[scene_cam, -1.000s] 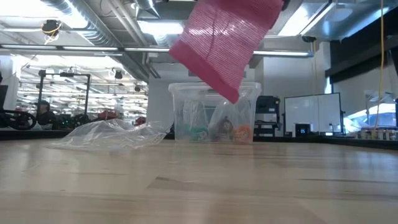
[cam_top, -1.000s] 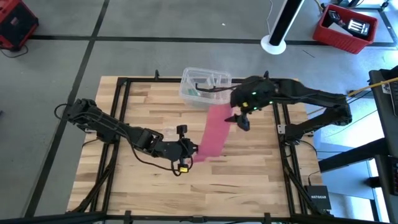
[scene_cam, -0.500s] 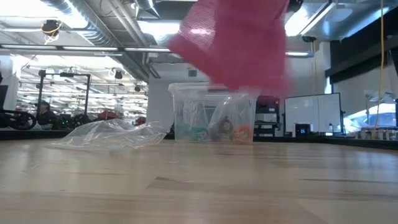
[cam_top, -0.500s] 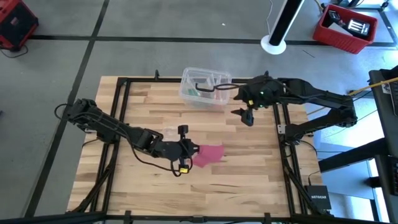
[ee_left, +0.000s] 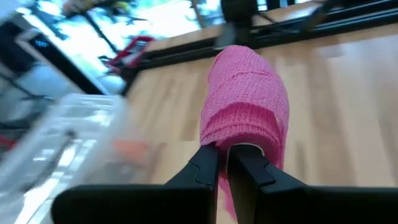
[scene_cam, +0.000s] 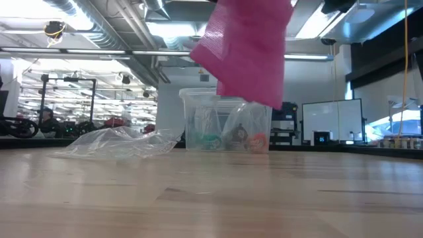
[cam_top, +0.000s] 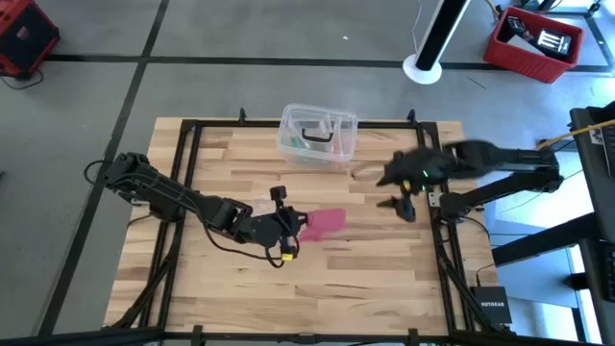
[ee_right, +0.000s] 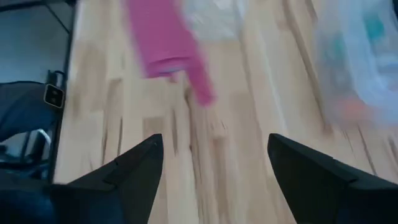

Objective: Roll bandage
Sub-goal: Roll the pink bandage

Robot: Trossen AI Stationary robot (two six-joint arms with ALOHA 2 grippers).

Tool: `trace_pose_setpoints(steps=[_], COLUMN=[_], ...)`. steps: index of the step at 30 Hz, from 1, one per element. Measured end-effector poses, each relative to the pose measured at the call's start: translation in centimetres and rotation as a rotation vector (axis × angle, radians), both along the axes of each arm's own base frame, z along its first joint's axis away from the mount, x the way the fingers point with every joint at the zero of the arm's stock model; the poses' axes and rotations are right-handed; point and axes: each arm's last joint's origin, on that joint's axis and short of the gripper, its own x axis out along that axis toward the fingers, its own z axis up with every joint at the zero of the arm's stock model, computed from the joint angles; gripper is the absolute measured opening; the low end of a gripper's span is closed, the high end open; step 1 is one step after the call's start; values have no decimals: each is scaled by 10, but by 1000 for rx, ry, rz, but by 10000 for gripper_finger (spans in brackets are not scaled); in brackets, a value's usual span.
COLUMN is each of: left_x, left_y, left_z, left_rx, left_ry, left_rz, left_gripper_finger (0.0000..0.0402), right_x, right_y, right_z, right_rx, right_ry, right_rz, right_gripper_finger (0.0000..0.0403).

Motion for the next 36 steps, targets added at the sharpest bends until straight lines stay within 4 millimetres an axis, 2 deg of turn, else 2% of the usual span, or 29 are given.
trace_pose_setpoints(steps=[5, 9, 11, 13, 21, 25, 31, 33, 36], left_x=[2, 6, 7, 8, 9, 9, 9, 9, 9], left_y=[2, 4, 6, 9, 14, 15, 15, 15, 15], left_z=[10, 16, 18, 18, 18, 17, 17, 17, 17], left_rx=[54, 89, 99, 100, 99, 103, 102, 106, 106], left_ry=[-63, -104, -113, -114, -110, -96, -99, -97, -99], left_rz=[11, 1, 2, 11, 26, 26, 25, 23, 23], left_gripper_finger=[13, 13, 13, 13, 13, 13, 13, 13, 13], right_x=[2, 13, 20, 25, 43, 39, 27, 27, 32], right_y=[36, 48, 51, 55, 61, 59, 52, 53, 61], right_z=[-54, -103, -118, -126, -137, -135, -109, -100, -93], right_rx=[-93, -103, -74, -48, -101, -173, -197, -159, -68], right_ry=[-263, -396, -431, -456, -490, -358, -123, -124, -203], right_rz=[29, -18, -8, 3, 16, 3, -87, -100, -28], right_gripper_finger=[292, 292, 292, 292, 292, 292, 291, 291, 291])
